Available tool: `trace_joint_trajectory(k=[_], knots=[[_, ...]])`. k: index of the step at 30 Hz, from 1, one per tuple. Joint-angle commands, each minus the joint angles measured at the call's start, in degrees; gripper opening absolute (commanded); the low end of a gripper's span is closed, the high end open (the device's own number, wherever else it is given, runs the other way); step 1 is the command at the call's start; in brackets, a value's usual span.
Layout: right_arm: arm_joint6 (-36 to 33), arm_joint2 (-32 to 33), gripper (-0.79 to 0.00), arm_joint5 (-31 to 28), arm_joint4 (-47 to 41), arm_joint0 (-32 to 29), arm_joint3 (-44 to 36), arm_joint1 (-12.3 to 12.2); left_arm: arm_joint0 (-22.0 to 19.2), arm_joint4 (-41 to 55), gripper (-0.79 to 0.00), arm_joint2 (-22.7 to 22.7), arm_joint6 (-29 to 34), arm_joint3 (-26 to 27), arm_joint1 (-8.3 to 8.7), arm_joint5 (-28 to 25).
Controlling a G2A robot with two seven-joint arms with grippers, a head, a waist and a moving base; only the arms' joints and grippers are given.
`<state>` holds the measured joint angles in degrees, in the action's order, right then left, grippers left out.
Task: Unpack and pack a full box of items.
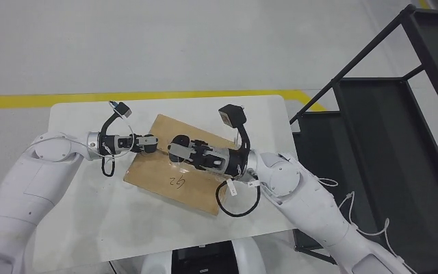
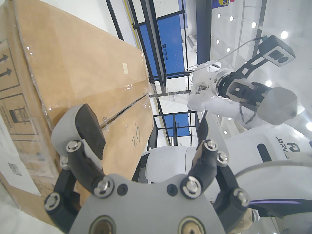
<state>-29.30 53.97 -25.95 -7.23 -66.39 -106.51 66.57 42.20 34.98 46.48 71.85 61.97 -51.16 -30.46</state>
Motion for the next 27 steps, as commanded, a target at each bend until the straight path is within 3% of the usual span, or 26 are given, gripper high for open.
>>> trace_joint_trajectory(k=[1,11,27], knots=[[0.7,-1.0,-0.785,0.1,1.7,1.2,1.6,0.4,0.0,0.0,0.0,0.0,0.0,0.0,0.0,0.0],[7.8,-2.6,-0.785,1.7,12.7,1.7,6.2,1.5,0.0,0.0,0.0,0.0,0.0,0.0,0.0,0.0],[11.3,-2.9,-0.785,1.5,23.5,-0.1,8.7,2.1,0.0,0.0,0.0,0.0,0.0,0.0,0.0,0.0]])
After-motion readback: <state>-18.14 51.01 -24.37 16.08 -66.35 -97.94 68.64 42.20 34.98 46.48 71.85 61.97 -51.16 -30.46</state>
